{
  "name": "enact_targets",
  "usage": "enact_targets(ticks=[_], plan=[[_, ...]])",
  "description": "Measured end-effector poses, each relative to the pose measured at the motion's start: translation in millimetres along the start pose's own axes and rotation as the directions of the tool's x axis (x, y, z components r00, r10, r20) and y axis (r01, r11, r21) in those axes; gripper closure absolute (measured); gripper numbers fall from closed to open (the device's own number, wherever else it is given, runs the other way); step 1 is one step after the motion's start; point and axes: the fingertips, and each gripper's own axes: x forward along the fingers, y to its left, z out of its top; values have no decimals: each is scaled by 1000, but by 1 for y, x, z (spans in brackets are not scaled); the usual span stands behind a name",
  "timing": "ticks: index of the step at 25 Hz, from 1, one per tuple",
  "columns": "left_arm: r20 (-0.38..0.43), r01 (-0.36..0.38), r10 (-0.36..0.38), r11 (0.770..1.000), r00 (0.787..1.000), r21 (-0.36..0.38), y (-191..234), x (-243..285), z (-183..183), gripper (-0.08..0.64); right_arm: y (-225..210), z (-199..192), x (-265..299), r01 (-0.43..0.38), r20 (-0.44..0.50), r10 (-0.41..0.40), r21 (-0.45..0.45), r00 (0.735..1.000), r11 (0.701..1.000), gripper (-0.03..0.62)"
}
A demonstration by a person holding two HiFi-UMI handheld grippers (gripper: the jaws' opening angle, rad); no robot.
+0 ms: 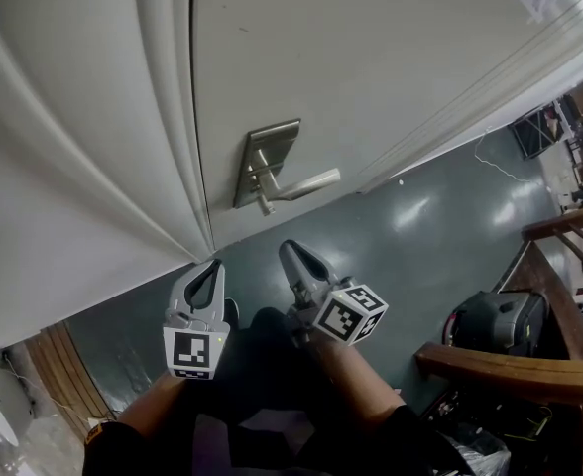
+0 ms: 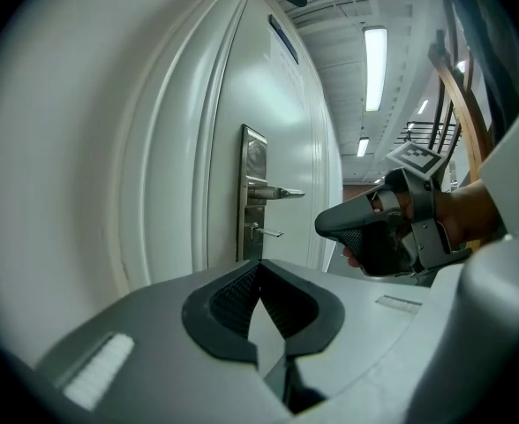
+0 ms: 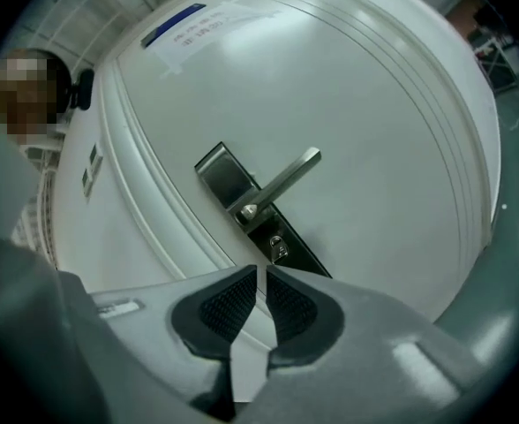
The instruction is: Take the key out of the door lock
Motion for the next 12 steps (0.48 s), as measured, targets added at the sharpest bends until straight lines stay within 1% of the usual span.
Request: enact_targets(ticks=[1, 3, 6, 8, 12], plan=[[-4, -2, 2, 1000, 1000, 0, 2, 3, -1, 545, -2, 1, 5, -9, 0, 9, 30, 1000, 1000, 571], [-13, 1, -1, 1000, 1000, 0, 4, 8, -4, 545, -6, 2, 14, -31, 0, 32, 86, 1000, 996, 561], [-30, 13, -13, 1000, 999, 1, 3, 16, -6, 545, -10, 4, 27, -66, -9, 69, 184, 998, 981, 534], [-37, 18, -18, 1000, 999, 4, 2, 22, -4, 545, -12, 5, 36, -102, -10, 108, 260, 994, 960, 522], [-41, -1, 1, 1000, 999, 0, 3, 34, -4, 545, -18, 8, 51, -170, 8, 182, 401, 983, 900, 494]])
